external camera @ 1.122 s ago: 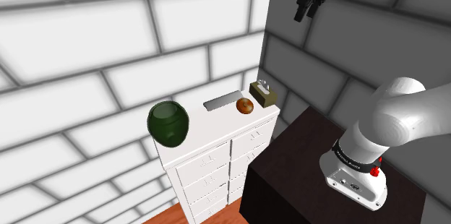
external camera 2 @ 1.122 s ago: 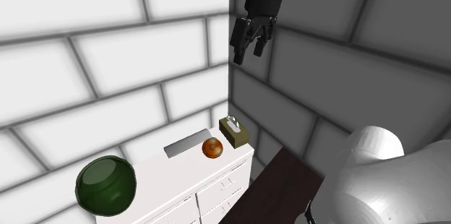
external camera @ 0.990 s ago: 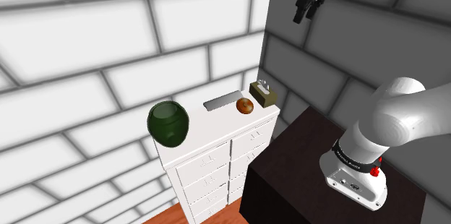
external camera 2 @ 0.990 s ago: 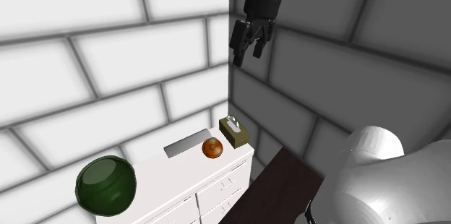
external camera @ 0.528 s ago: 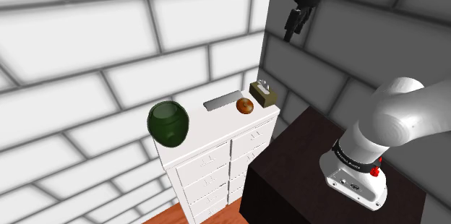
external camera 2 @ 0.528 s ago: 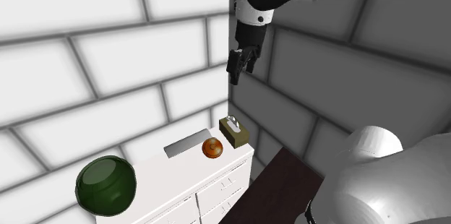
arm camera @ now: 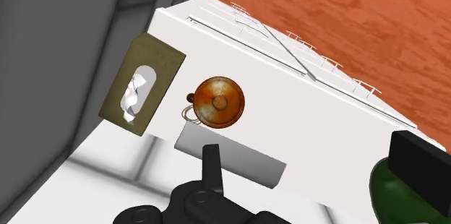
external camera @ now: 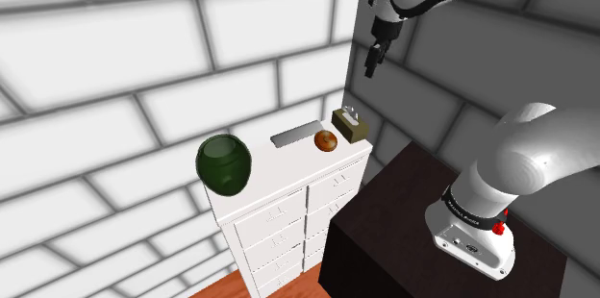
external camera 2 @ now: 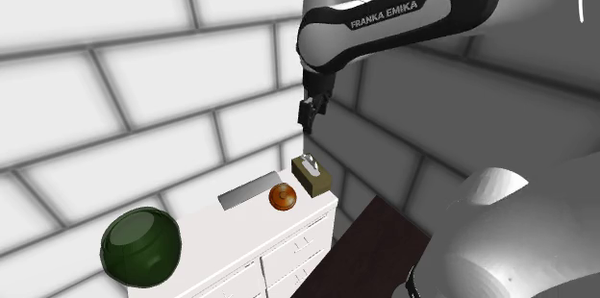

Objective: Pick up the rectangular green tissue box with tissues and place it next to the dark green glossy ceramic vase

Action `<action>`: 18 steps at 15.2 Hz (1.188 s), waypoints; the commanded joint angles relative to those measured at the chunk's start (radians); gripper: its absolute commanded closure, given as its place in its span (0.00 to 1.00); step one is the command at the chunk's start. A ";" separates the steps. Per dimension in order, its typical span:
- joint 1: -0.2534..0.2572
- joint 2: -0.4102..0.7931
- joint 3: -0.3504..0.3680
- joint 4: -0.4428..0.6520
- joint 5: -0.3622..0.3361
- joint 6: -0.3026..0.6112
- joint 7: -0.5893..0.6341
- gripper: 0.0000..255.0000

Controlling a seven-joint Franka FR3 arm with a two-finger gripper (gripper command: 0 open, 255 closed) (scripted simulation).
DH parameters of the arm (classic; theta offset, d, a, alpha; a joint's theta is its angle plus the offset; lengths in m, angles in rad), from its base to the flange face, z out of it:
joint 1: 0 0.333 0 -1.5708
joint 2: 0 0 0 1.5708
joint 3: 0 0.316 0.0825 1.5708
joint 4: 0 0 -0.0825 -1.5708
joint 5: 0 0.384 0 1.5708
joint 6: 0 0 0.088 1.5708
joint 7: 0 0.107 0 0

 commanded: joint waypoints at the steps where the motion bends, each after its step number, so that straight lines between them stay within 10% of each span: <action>1: -0.004 0.055 -0.008 -0.021 -0.028 0.077 -0.023 0.00; 18: -0.061 0.711 -0.068 0.135 -0.313 0.592 -0.092 0.00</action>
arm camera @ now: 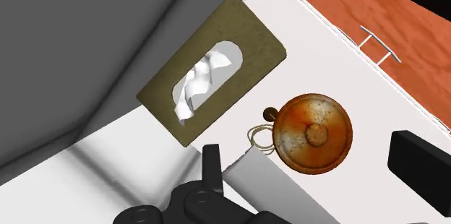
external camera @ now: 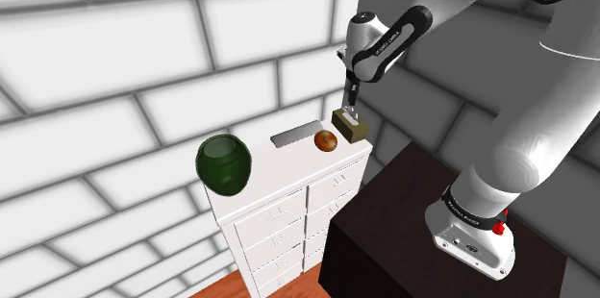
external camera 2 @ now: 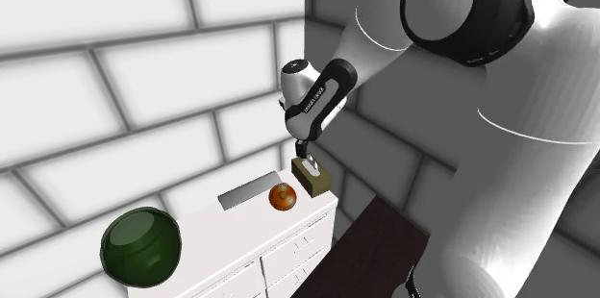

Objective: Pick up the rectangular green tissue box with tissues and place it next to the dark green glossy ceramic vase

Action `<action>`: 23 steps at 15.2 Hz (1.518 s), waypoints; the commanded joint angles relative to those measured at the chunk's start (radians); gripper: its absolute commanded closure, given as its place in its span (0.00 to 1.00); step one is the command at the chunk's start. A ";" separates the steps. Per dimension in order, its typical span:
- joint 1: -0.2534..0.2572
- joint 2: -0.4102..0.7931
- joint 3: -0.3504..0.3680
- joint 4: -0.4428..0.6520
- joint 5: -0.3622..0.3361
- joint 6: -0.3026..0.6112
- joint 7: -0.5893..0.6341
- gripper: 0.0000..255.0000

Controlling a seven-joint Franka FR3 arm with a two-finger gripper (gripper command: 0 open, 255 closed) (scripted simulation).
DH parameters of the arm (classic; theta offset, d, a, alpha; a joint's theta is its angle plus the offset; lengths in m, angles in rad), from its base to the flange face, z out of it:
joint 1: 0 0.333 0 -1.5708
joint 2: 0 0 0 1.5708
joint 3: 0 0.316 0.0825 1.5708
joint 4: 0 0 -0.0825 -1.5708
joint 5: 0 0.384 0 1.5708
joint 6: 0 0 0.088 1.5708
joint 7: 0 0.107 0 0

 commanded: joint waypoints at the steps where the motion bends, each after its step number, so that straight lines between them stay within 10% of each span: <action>1: -0.006 0.088 -0.011 0.047 -0.040 0.047 0.001 0.00; 11: 0.001 0.500 -0.081 0.346 -0.183 0.190 0.008 0.00; 23: -0.022 0.628 -0.088 0.430 -0.185 0.243 0.011 0.00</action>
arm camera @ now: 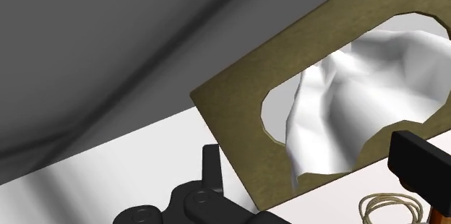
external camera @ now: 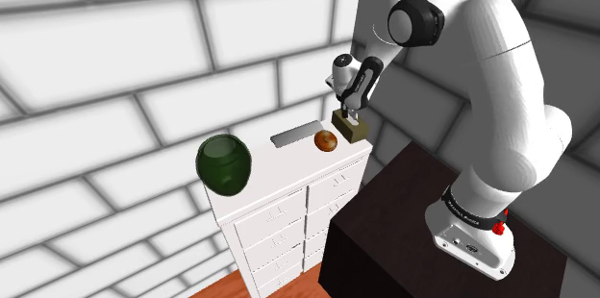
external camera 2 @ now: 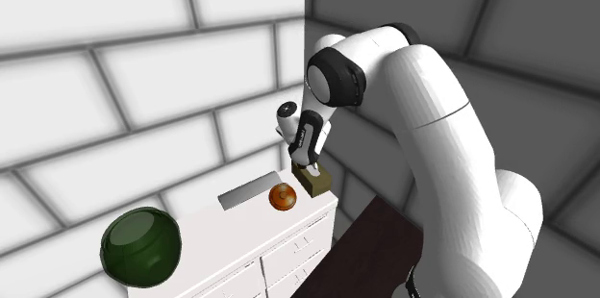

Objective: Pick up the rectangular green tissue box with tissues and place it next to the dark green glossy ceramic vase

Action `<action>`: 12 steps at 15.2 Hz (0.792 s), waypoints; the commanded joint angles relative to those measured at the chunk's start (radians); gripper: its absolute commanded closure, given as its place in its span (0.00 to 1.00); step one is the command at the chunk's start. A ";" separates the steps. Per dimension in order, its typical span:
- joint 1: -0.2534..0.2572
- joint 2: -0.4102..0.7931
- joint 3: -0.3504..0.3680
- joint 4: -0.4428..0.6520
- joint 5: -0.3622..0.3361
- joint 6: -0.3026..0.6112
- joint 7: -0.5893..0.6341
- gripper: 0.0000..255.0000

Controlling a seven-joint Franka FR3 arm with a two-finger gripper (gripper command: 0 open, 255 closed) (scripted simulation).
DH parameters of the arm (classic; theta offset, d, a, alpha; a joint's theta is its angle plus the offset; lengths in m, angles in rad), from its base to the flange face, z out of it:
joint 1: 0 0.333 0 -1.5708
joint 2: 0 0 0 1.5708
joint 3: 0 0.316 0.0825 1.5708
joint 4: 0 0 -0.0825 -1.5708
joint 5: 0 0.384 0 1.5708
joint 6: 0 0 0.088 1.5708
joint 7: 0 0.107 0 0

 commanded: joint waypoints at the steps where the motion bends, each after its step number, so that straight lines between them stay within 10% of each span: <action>1: -0.001 0.001 0.000 0.001 0.000 0.000 0.000 0.00; 4: -0.001 0.001 0.000 0.001 0.000 0.000 0.000 0.00; 5: -0.001 0.001 0.000 0.001 0.000 0.000 0.000 1.00; 12: 0.000 0.000 0.001 0.002 0.001 -0.002 -0.001 1.00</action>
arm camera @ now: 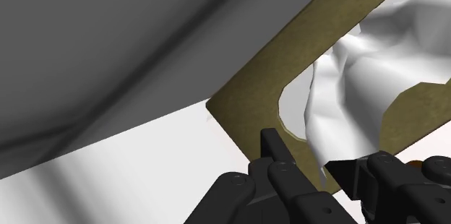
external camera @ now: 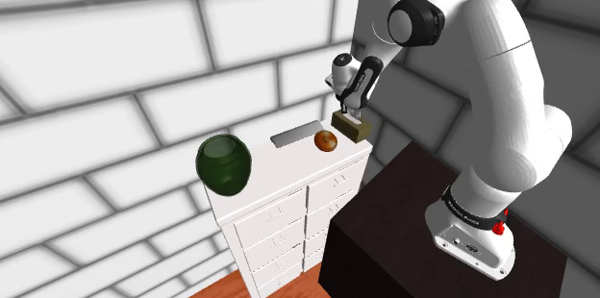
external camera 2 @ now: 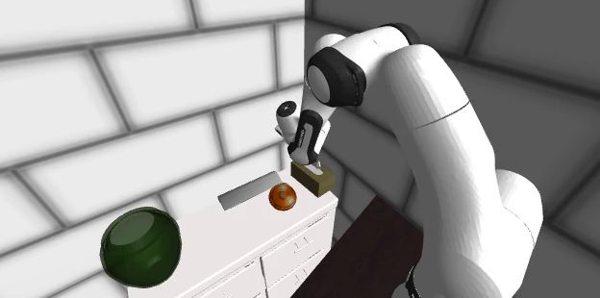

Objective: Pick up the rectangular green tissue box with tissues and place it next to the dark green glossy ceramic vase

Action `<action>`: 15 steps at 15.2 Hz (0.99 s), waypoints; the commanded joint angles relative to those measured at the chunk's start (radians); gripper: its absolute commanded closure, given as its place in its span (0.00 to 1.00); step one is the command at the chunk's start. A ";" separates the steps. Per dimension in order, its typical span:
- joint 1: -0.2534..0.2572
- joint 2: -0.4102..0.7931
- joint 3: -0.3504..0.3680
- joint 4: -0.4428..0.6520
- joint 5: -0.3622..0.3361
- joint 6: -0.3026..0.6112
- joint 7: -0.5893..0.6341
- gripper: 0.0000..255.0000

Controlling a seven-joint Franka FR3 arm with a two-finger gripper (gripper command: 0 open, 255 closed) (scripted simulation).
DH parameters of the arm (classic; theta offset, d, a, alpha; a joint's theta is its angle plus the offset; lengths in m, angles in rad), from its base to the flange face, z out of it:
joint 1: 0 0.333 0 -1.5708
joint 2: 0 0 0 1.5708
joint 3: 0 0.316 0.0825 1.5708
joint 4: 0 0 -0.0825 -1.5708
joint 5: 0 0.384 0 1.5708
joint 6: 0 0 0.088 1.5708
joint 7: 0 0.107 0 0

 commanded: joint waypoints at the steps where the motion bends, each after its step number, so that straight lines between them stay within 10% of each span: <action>1: -0.001 0.003 -0.001 -0.002 0.000 -0.001 0.000 1.00; 15: -0.023 -0.167 0.032 -0.064 0.024 -0.104 -0.075 1.00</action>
